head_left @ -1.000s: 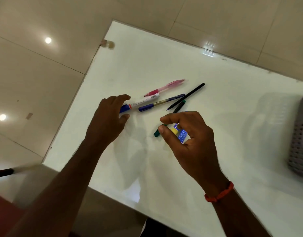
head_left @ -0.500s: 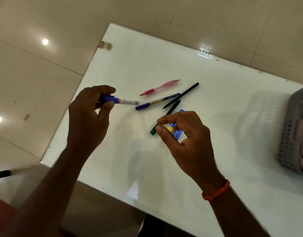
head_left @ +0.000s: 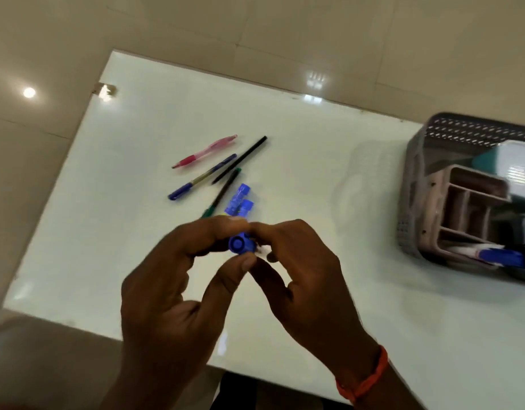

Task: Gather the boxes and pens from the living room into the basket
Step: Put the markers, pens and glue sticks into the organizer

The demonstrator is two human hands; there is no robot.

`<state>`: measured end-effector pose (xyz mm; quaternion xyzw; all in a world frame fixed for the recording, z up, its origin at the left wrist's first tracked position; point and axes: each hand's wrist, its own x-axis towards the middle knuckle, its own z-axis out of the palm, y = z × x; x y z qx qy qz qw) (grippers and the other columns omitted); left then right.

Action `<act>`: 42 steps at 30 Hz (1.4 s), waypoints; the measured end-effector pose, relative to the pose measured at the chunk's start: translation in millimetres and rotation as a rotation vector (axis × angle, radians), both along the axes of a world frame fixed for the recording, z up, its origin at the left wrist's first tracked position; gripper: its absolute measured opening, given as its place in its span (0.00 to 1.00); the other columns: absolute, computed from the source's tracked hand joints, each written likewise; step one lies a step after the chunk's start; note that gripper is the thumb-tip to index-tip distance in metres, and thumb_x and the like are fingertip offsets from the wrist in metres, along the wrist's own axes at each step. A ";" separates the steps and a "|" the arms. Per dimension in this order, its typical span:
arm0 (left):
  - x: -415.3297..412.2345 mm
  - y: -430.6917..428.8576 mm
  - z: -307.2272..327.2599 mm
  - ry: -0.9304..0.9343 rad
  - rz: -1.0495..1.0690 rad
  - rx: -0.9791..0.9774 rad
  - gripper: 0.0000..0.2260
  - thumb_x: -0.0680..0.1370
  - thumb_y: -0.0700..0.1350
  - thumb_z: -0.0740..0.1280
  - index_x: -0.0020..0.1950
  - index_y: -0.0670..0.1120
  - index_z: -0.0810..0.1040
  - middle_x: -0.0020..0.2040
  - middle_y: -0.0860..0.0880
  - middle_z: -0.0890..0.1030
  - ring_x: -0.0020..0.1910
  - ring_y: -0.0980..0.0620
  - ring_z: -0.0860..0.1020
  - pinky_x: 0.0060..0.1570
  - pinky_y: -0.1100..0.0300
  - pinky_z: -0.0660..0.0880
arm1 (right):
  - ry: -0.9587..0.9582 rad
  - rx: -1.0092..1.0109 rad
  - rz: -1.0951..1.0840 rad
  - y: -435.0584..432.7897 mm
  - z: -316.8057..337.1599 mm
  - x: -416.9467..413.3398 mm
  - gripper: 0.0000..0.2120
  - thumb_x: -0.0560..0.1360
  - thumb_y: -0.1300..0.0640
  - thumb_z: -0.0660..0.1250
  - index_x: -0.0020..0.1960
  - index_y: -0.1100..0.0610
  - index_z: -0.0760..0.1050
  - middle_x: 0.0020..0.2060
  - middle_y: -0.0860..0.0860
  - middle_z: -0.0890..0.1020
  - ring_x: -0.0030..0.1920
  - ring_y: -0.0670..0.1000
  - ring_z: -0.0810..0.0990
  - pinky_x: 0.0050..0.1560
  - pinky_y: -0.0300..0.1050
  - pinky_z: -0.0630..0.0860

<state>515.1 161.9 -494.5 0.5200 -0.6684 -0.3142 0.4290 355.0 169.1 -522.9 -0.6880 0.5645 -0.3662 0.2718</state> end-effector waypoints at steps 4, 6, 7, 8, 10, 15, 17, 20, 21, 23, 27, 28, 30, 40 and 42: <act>-38.5 20.7 -0.6 0.053 0.041 0.115 0.17 0.77 0.54 0.73 0.65 0.59 0.76 0.58 0.53 0.84 0.52 0.46 0.85 0.46 0.46 0.80 | -0.095 0.023 -0.142 18.9 5.1 -55.2 0.16 0.78 0.58 0.68 0.66 0.54 0.72 0.55 0.49 0.81 0.52 0.48 0.80 0.51 0.42 0.77; -53.1 29.9 -2.1 0.086 0.042 0.170 0.16 0.78 0.56 0.71 0.65 0.59 0.76 0.57 0.53 0.84 0.51 0.46 0.85 0.48 0.49 0.81 | -0.178 0.006 -0.278 25.6 6.8 -87.8 0.23 0.77 0.62 0.69 0.69 0.52 0.67 0.56 0.48 0.80 0.53 0.46 0.82 0.52 0.37 0.77; -59.2 34.0 -3.3 0.096 0.033 0.206 0.15 0.78 0.57 0.70 0.64 0.59 0.76 0.56 0.53 0.84 0.51 0.47 0.85 0.49 0.51 0.81 | -0.200 -0.019 -0.328 28.9 6.8 -105.3 0.26 0.76 0.65 0.70 0.70 0.53 0.64 0.58 0.47 0.80 0.53 0.45 0.82 0.53 0.36 0.77; -64.6 37.9 -4.7 0.096 0.023 0.248 0.15 0.78 0.57 0.69 0.64 0.59 0.77 0.55 0.54 0.85 0.50 0.48 0.85 0.50 0.53 0.81 | -0.202 -0.048 -0.366 32.2 6.8 -123.1 0.29 0.76 0.66 0.70 0.72 0.55 0.62 0.60 0.44 0.78 0.54 0.45 0.82 0.53 0.37 0.78; -74.1 44.3 -7.4 0.057 -0.014 0.327 0.14 0.77 0.58 0.68 0.63 0.60 0.77 0.52 0.56 0.85 0.49 0.51 0.85 0.51 0.59 0.80 | -0.142 -0.103 -0.433 38.9 6.5 -157.8 0.33 0.76 0.67 0.70 0.74 0.58 0.57 0.64 0.38 0.73 0.55 0.47 0.82 0.53 0.43 0.80; -103.0 47.7 -9.6 -0.053 -0.123 0.419 0.13 0.75 0.58 0.67 0.59 0.62 0.79 0.49 0.59 0.85 0.48 0.58 0.84 0.50 0.76 0.72 | 0.045 -0.176 -0.549 55.6 -0.2 -211.2 0.26 0.77 0.63 0.71 0.70 0.58 0.63 0.58 0.55 0.79 0.55 0.50 0.82 0.56 0.43 0.79; -116.0 46.8 -12.5 -0.031 -0.144 0.446 0.13 0.75 0.58 0.67 0.59 0.62 0.79 0.49 0.57 0.86 0.47 0.56 0.84 0.49 0.75 0.73 | 0.069 -0.209 -0.548 58.1 -3.8 -218.3 0.24 0.77 0.63 0.71 0.69 0.58 0.64 0.58 0.60 0.79 0.58 0.50 0.81 0.58 0.41 0.78; -133.2 47.0 -18.9 -0.021 -0.167 0.451 0.12 0.76 0.58 0.67 0.58 0.61 0.79 0.48 0.57 0.86 0.47 0.56 0.85 0.48 0.74 0.73 | 0.087 -0.243 -0.561 58.9 -11.5 -222.5 0.23 0.77 0.62 0.70 0.68 0.58 0.65 0.59 0.59 0.79 0.59 0.52 0.81 0.57 0.41 0.78; -137.9 47.7 -21.2 -0.017 -0.175 0.454 0.12 0.76 0.58 0.66 0.58 0.61 0.79 0.48 0.57 0.86 0.47 0.56 0.85 0.48 0.74 0.73 | 0.098 -0.234 -0.572 58.8 -14.3 -222.0 0.23 0.77 0.61 0.70 0.68 0.57 0.65 0.59 0.58 0.79 0.57 0.54 0.81 0.55 0.44 0.79; -144.5 49.0 -25.5 -0.021 -0.198 0.456 0.12 0.77 0.57 0.66 0.59 0.60 0.79 0.48 0.57 0.86 0.48 0.57 0.84 0.48 0.75 0.73 | 0.167 -0.206 -0.575 59.1 -20.6 -220.3 0.21 0.77 0.58 0.70 0.67 0.56 0.67 0.58 0.53 0.79 0.57 0.51 0.79 0.51 0.52 0.79; -142.8 51.1 -32.4 -0.079 -0.247 0.464 0.11 0.77 0.57 0.67 0.59 0.59 0.80 0.49 0.59 0.85 0.50 0.58 0.84 0.49 0.75 0.72 | 0.440 -0.060 -0.497 58.5 -28.3 -220.1 0.11 0.80 0.51 0.66 0.60 0.54 0.78 0.54 0.48 0.82 0.63 0.50 0.74 0.61 0.58 0.65; -140.1 51.0 -33.3 -0.091 -0.252 0.469 0.12 0.77 0.58 0.67 0.59 0.60 0.79 0.49 0.59 0.85 0.50 0.57 0.83 0.49 0.75 0.72 | 0.486 -0.032 -0.499 58.7 -28.2 -220.2 0.11 0.80 0.51 0.65 0.60 0.53 0.79 0.55 0.48 0.82 0.63 0.53 0.75 0.62 0.58 0.63; -132.6 49.6 -35.5 -0.121 -0.258 0.470 0.12 0.78 0.59 0.66 0.59 0.60 0.79 0.49 0.60 0.85 0.50 0.58 0.83 0.50 0.73 0.72 | 0.525 -0.019 -0.519 59.0 -26.1 -221.8 0.13 0.80 0.51 0.66 0.61 0.55 0.80 0.57 0.50 0.82 0.64 0.56 0.74 0.63 0.57 0.62; -55.2 19.1 -60.1 -0.384 -0.195 0.404 0.12 0.78 0.61 0.65 0.58 0.58 0.81 0.49 0.64 0.82 0.50 0.62 0.81 0.47 0.60 0.78 | 0.457 -0.228 -0.329 39.1 -10.4 -154.3 0.07 0.77 0.54 0.69 0.48 0.57 0.83 0.51 0.52 0.84 0.59 0.57 0.79 0.56 0.68 0.70; -36.6 7.0 -67.4 -0.419 -0.151 0.380 0.13 0.78 0.61 0.66 0.57 0.57 0.81 0.48 0.62 0.83 0.49 0.61 0.81 0.45 0.57 0.80 | 0.372 -0.205 -0.246 28.6 -13.3 -124.2 0.06 0.77 0.55 0.69 0.47 0.55 0.83 0.50 0.50 0.84 0.57 0.56 0.80 0.56 0.65 0.71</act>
